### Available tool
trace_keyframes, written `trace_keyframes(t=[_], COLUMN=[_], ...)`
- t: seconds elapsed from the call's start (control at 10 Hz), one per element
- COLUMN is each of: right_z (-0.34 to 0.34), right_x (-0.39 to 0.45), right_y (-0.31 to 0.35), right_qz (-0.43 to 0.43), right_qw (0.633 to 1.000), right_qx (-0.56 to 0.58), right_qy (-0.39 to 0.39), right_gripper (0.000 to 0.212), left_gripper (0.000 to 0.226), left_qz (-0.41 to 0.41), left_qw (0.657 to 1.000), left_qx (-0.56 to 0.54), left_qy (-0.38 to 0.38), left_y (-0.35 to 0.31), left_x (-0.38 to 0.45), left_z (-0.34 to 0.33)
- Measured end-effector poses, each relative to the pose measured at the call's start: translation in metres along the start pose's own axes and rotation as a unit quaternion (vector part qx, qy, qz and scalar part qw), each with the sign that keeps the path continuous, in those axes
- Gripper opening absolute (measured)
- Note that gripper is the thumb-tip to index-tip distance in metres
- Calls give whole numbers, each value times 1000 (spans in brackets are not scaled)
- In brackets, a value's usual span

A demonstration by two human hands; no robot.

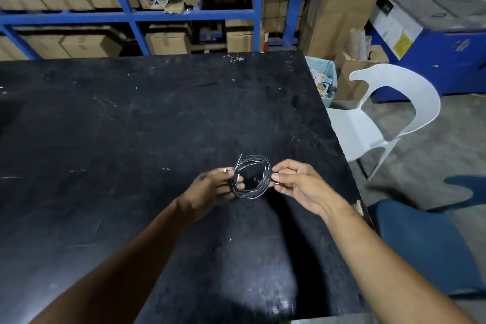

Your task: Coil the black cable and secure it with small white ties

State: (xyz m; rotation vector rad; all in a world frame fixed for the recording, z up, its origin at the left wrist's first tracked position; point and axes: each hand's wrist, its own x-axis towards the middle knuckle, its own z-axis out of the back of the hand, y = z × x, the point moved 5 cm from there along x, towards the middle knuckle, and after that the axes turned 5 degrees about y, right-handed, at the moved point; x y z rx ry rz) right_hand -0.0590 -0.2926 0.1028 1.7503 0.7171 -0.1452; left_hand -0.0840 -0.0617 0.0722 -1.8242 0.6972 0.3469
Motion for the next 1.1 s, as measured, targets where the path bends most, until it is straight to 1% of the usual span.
trace_keyframes(t=[0.1,0.2,0.3,0.4,0.5,0.6,0.7,0.8,0.9,1.0,1.1], right_z=[15,28,46,59,72,86,90,89,88,91,99], right_x=[12,29,56,81,104,132,144,146,136,124,112], right_y=[-19,-37,-68,-84,-96,-110,-116,-116,-108,-96,-85], right_qz=[-26,-28,-49,-62,-77,-92,-94,-87,-84,-76,-62], right_qw=[996,985,956,927,914,909,910,912,913,907,915], right_qx=[-47,-106,-166,-226,-249,-261,-262,-274,-283,-299,-303], right_qy=[-66,-136,-237,-292,-309,-312,-307,-291,-282,-285,-261], right_gripper=[6,12,21,27,26,21,19,24,27,20,13], left_gripper=[25,12,11,20,27,30,29,33,31,28,26], left_qz=[-58,-55,-19,13,32,35,28,16,14,15,10], left_qw=[995,986,966,919,919,897,881,875,881,881,890], left_qx=[69,116,201,310,298,358,389,402,395,391,369], left_qy=[-30,-106,-163,-244,-255,-256,-268,-268,-259,-267,-267], left_y=[10,19,39,51,59,56,55,52,48,41,33], left_x=[15,33,63,88,108,127,137,140,137,129,111], left_z=[8,13,19,26,31,28,31,32,34,37,48])
